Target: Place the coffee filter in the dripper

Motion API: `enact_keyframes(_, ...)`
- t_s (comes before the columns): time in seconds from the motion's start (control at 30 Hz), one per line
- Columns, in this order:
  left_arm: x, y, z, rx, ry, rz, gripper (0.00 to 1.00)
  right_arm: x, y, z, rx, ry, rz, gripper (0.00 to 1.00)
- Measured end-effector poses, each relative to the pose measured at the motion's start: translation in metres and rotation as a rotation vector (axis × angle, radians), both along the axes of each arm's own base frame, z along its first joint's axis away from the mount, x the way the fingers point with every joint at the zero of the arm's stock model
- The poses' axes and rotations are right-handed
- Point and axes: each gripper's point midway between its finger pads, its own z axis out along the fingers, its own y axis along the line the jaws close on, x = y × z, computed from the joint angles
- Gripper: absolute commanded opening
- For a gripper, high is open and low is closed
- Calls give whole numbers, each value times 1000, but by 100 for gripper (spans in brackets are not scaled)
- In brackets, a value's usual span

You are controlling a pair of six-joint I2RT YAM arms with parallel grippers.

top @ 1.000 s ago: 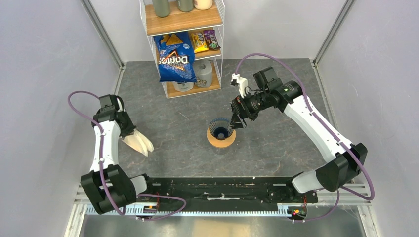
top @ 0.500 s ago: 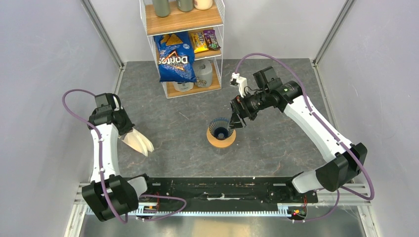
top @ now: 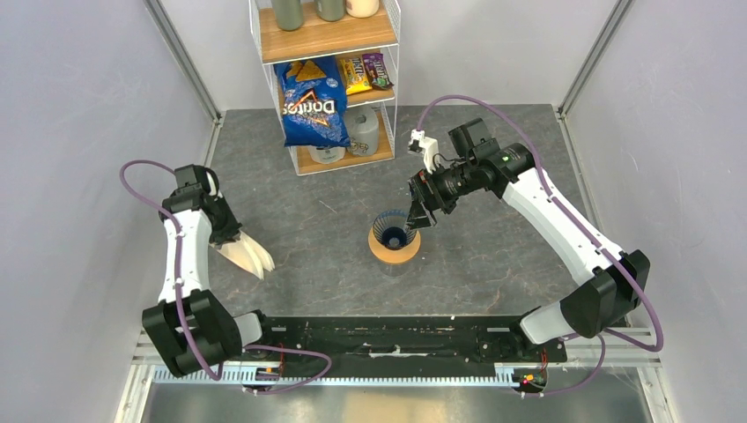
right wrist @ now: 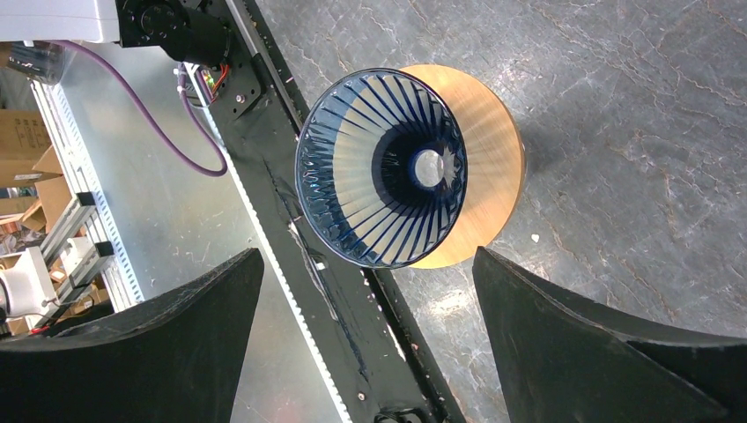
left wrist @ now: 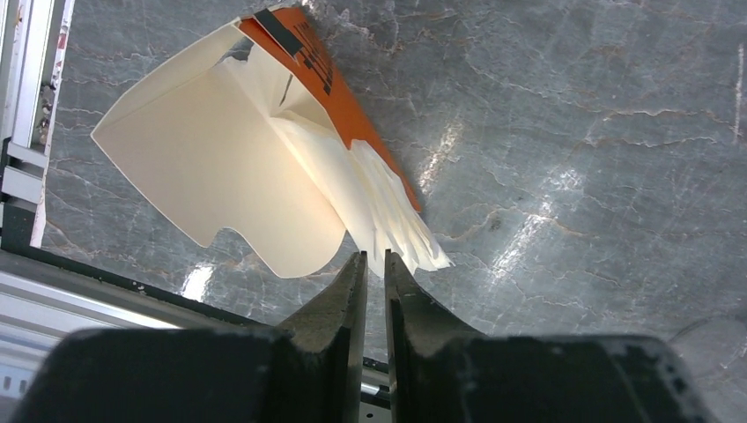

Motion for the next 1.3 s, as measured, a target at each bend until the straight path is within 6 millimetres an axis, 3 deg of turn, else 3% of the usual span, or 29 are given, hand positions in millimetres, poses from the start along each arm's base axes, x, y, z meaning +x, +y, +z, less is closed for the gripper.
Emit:
enact_keyframes(0.6,2,7,-14,13,58,14,20,0,0,0,0,3,-2,97)
enact_keyframes(1.3,8,3,-14,-4,13,2,26,0,0,0,0,3,-2,97)
